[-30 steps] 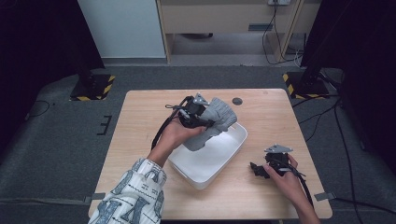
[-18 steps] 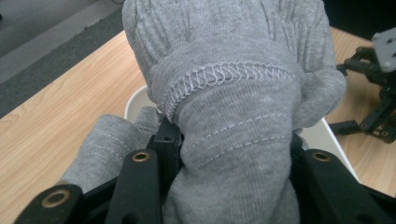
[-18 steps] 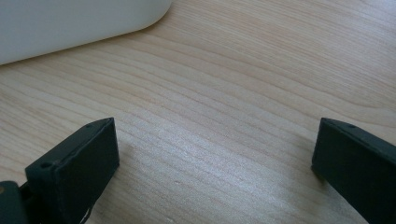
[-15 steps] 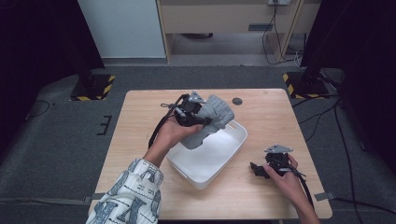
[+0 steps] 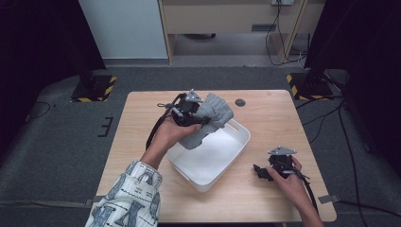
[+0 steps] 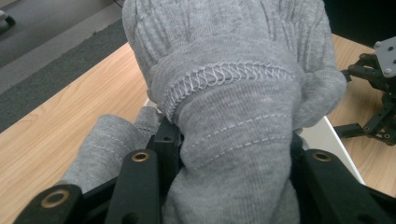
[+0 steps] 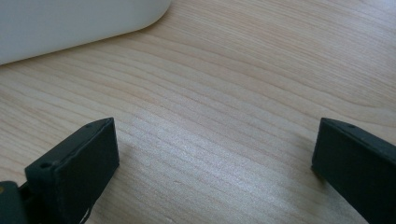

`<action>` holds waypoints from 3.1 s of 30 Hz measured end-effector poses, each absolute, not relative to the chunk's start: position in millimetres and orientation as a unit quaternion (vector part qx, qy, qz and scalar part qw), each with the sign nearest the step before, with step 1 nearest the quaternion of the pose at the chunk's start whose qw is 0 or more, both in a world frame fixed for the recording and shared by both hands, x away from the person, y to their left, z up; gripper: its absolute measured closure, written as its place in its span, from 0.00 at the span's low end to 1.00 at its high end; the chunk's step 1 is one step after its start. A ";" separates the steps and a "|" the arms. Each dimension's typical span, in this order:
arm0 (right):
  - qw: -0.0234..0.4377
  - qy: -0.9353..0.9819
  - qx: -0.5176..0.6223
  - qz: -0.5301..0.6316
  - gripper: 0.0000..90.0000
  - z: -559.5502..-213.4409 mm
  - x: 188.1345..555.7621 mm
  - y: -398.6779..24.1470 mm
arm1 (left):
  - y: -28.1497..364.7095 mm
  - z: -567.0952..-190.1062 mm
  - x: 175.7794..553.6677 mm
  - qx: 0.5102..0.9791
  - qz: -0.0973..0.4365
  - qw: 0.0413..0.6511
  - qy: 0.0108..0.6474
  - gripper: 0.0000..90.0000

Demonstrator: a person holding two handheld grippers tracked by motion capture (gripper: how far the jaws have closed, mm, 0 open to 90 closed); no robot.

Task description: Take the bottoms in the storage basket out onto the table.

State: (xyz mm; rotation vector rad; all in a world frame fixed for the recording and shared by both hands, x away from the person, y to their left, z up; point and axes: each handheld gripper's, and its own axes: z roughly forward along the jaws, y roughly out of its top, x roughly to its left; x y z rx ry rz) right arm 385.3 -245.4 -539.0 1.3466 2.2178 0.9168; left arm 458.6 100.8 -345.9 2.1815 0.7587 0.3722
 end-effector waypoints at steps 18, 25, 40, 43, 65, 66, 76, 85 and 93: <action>0.196 0.790 0.481 0.327 0.01 -539.2 385.2 -245.7 | 142.4 -334.9 464.9 0.846 0.164 0.387 0.327 0.63; 0.196 0.790 0.481 0.326 0.01 -539.2 385.0 -245.8 | 151.6 -333.1 467.2 0.849 0.172 0.377 0.327 0.63; 0.196 0.790 0.481 0.326 0.01 -539.2 385.0 -245.8 | 172.2 -334.3 468.3 0.849 0.177 0.366 0.337 0.63; 0.196 0.791 0.480 0.326 0.01 -539.2 385.0 -246.0 | 177.1 -336.6 468.6 0.846 0.177 0.367 0.343 0.63; 0.196 0.791 0.479 0.326 0.01 -539.2 384.9 -246.1 | 216.4 -364.7 471.0 0.842 0.179 0.352 0.368 0.63; 0.196 0.791 0.479 0.326 0.01 -539.2 384.9 -246.0 | 217.8 -365.3 470.7 0.842 0.179 0.350 0.370 0.63; 0.197 0.791 0.479 0.326 0.01 -539.3 384.9 -246.0 | 234.1 -371.5 469.6 0.836 0.182 0.348 0.384 0.62; 0.197 0.791 0.479 0.327 0.01 -539.3 384.9 -246.1 | 246.9 -382.9 473.5 0.837 0.179 0.338 0.392 0.62; 0.196 0.790 0.480 0.326 0.01 -539.2 384.9 -246.0 | 261.2 -390.2 477.5 0.829 0.182 0.343 0.403 0.62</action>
